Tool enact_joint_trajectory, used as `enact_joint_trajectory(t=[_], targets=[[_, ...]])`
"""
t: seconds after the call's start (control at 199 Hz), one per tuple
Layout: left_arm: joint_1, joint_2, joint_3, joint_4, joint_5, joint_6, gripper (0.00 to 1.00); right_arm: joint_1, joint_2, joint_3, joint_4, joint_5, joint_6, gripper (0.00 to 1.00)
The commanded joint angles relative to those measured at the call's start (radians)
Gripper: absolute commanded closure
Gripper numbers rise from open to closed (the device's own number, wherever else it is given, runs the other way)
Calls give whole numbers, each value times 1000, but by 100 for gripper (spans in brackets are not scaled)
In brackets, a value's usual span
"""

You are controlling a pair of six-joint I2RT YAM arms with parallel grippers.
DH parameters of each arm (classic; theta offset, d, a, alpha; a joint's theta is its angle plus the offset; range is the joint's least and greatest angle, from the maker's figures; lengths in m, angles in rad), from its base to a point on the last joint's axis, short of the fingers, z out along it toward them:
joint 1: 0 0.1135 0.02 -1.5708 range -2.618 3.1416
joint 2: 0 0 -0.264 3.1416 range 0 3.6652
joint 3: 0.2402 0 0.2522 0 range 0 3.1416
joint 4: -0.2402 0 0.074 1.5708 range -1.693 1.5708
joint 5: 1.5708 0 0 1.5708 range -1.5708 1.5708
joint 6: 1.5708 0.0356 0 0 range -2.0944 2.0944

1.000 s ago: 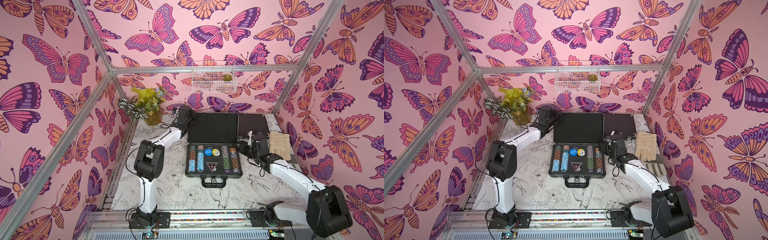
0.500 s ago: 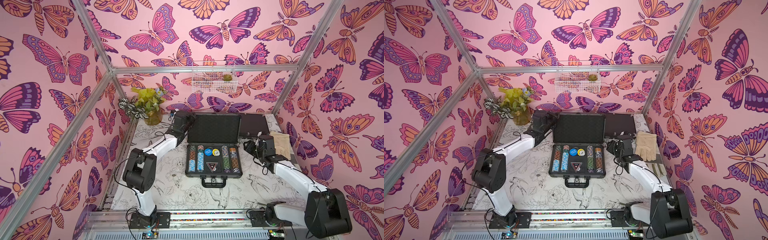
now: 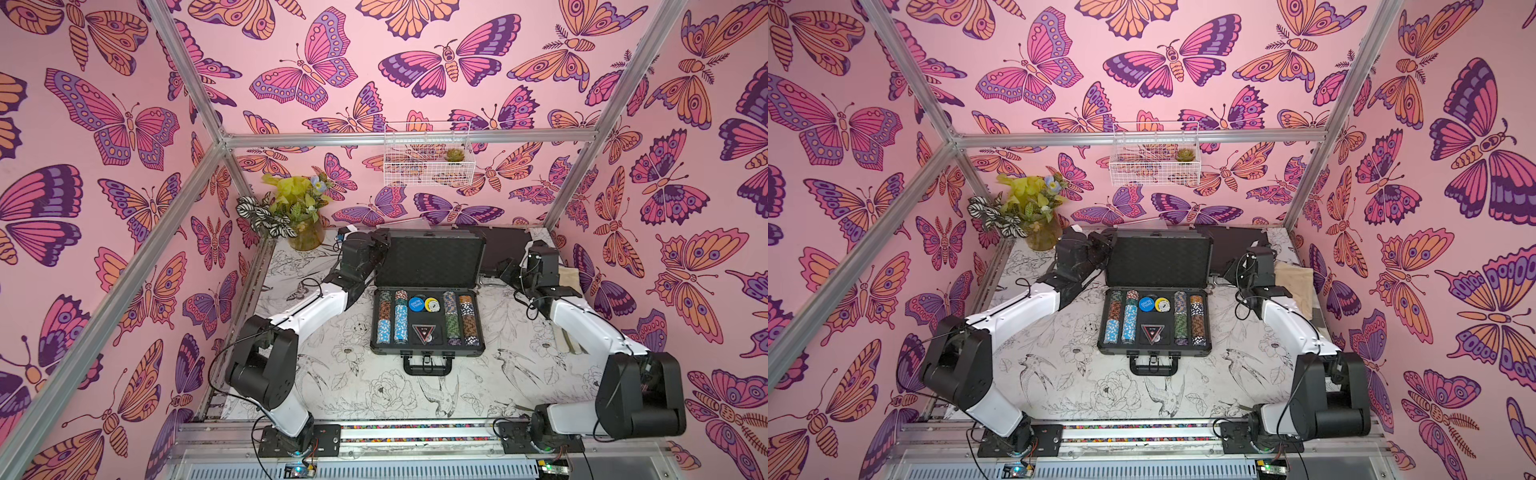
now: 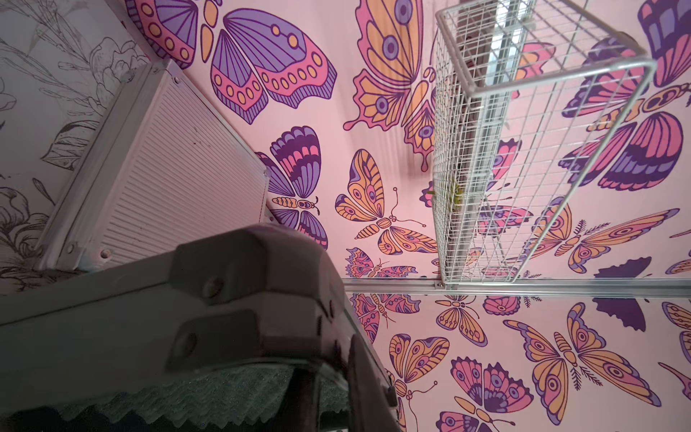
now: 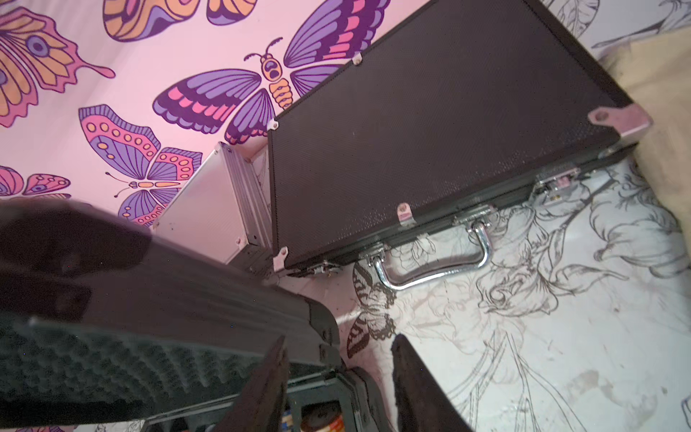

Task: Close the poker set cases
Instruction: Close the lid of the poker set case.

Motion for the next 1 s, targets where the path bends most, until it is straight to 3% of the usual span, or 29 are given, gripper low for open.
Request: enact_joint_trajectory(t=[0.0,0.12,0.326,0.622,0.994], targets=[[-21,-17,-70,-124,19,106,95,-26,57,79,-1,-86,-41,54],[-27,-48,-100,-124,21,105,95,-48,126,159,-24,-153,-64,54],[-36,-79,-127,-131,24,104,95,-74,294,313,-34,-398,-90,55],[-50,-118,-141,-161,13,120,95,-74,381,455,-91,-601,-144,56],[-63,-150,-172,-182,0,121,92,-74,387,433,-72,-784,-139,58]])
